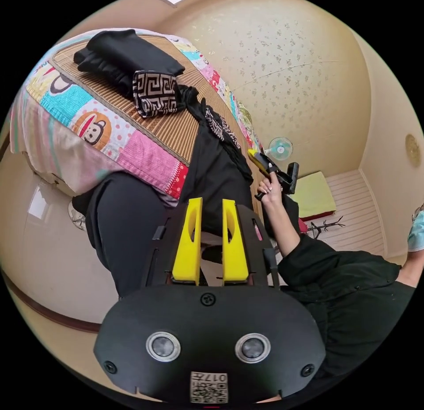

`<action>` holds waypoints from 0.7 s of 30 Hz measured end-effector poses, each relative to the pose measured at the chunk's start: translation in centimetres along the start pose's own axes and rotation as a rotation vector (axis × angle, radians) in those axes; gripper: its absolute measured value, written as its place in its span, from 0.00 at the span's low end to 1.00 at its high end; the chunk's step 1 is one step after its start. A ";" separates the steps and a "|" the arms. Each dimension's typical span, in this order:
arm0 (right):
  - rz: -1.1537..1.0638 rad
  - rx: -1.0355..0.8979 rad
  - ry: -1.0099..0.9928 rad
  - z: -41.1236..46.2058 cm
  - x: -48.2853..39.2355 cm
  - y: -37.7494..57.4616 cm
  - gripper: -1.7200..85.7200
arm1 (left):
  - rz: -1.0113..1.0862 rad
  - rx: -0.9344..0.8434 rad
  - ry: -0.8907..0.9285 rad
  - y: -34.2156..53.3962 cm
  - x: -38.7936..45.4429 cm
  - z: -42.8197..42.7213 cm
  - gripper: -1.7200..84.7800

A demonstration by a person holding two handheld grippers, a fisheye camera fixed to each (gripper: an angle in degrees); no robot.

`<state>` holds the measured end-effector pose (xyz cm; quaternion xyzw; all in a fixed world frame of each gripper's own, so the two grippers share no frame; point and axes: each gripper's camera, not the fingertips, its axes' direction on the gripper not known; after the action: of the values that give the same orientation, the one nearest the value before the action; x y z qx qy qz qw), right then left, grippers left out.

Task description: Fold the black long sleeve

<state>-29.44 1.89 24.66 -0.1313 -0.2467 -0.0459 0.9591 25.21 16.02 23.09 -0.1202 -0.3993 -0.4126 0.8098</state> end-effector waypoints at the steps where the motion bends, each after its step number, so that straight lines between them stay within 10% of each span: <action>1: 0.022 0.016 0.057 -1.4 1.4 1.4 0.06 | 0.038 -0.030 -0.033 -1.4 0.7 1.1 0.11; 10: 0.074 -0.261 0.206 -2.0 7.1 6.1 0.10 | 0.195 -0.163 -0.204 -17.0 5.7 14.4 0.12; 21: 0.051 -0.233 0.470 -1.7 4.9 15.3 0.04 | 0.164 -0.348 -0.374 -12.8 8.4 19.8 0.04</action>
<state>-22.01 16.06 22.12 -0.2327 -0.0065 -0.0790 0.9693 7.46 13.56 40.51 -0.3639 -0.4540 -0.3785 0.7199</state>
